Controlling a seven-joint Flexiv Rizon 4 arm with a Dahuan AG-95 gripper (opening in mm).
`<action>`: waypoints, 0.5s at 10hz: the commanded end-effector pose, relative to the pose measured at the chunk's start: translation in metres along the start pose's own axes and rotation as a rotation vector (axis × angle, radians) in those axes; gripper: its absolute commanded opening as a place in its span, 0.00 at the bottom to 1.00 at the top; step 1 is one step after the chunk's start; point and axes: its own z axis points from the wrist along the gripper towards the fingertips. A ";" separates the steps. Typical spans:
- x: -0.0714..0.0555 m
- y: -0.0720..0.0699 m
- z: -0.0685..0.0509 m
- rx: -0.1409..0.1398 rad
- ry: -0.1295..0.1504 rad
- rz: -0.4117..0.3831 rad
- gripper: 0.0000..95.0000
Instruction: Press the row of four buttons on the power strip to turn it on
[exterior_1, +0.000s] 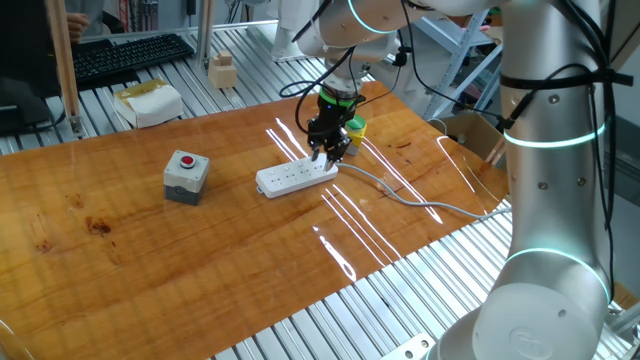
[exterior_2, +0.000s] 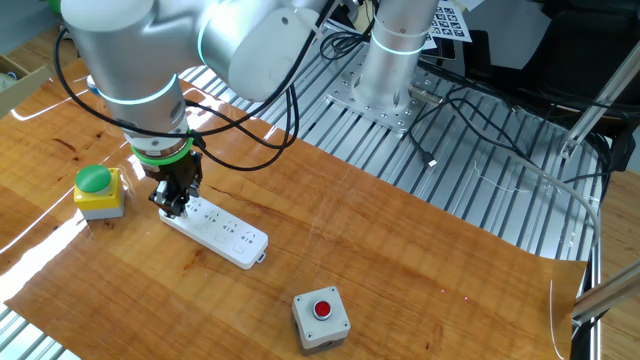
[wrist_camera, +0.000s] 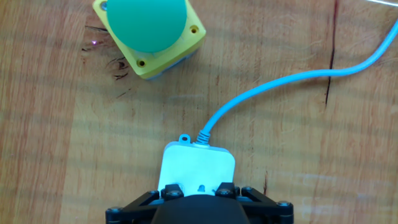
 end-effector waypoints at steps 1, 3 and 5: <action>0.001 0.000 0.003 -0.008 0.001 -0.001 0.40; 0.001 0.000 0.003 -0.012 0.004 -0.003 0.40; 0.001 0.000 0.003 -0.010 0.004 -0.005 0.40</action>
